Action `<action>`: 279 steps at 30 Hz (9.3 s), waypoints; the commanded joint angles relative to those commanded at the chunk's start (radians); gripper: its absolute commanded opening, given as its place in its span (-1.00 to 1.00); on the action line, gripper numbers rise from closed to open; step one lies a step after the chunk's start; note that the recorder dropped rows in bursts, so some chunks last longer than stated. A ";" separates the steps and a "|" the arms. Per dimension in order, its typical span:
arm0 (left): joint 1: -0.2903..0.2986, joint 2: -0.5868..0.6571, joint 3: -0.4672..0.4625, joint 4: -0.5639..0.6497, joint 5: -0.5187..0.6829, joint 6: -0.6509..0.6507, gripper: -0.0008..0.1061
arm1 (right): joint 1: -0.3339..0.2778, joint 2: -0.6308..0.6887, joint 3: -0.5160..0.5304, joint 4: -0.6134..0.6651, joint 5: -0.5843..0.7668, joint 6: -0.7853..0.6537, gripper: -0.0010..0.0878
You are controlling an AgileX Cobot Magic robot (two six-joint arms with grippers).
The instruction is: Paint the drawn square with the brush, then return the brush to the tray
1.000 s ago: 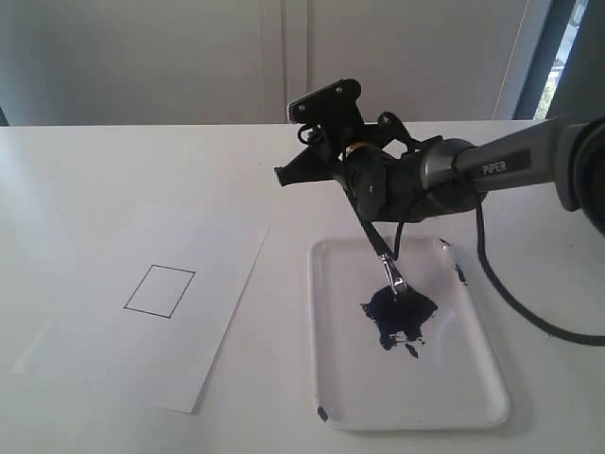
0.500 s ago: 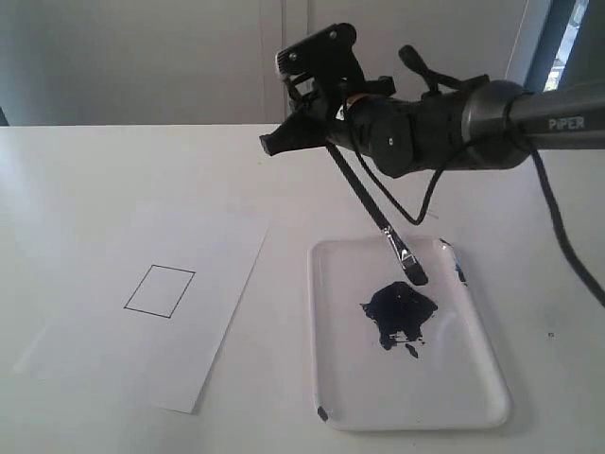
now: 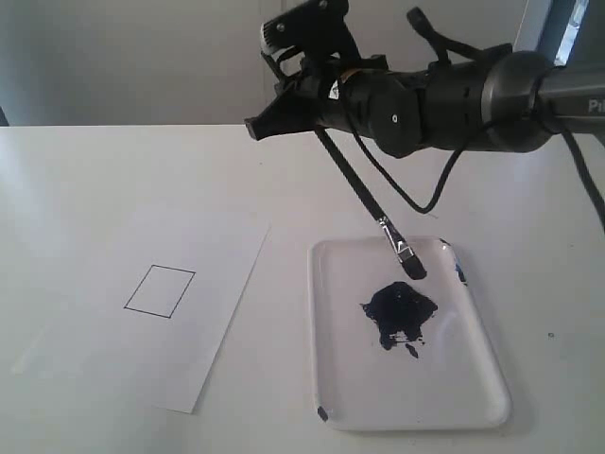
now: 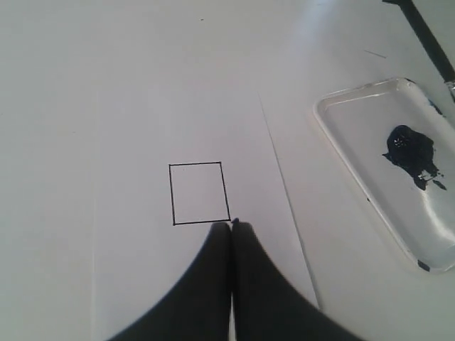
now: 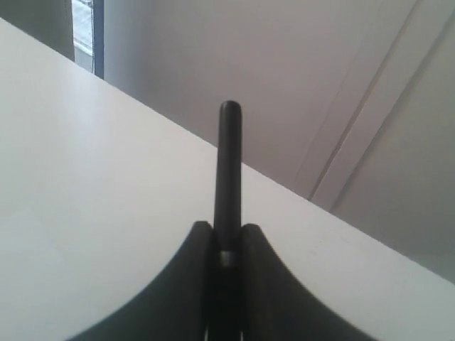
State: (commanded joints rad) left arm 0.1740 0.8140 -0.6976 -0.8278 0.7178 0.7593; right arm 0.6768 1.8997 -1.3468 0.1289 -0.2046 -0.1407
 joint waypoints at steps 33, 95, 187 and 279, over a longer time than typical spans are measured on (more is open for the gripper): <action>0.000 0.000 0.000 -0.007 -0.006 0.018 -0.99 | -0.090 0.017 0.026 0.517 0.114 0.195 -0.98; 0.000 0.035 0.021 -0.023 -0.010 0.044 -0.99 | -0.038 -0.023 -0.078 0.439 0.306 -0.146 -0.98; 0.000 0.036 0.021 -0.062 0.077 0.078 -0.99 | -0.249 0.394 -0.258 0.302 0.270 0.006 -0.87; 0.000 0.036 0.021 -0.111 0.118 0.082 -0.99 | -0.114 0.262 -0.199 -0.718 0.605 -1.999 -0.43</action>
State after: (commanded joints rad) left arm 0.1740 0.8496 -0.6770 -0.9386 0.8363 0.8417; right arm 0.5626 2.1620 -1.5460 -0.5893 0.4003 -2.1395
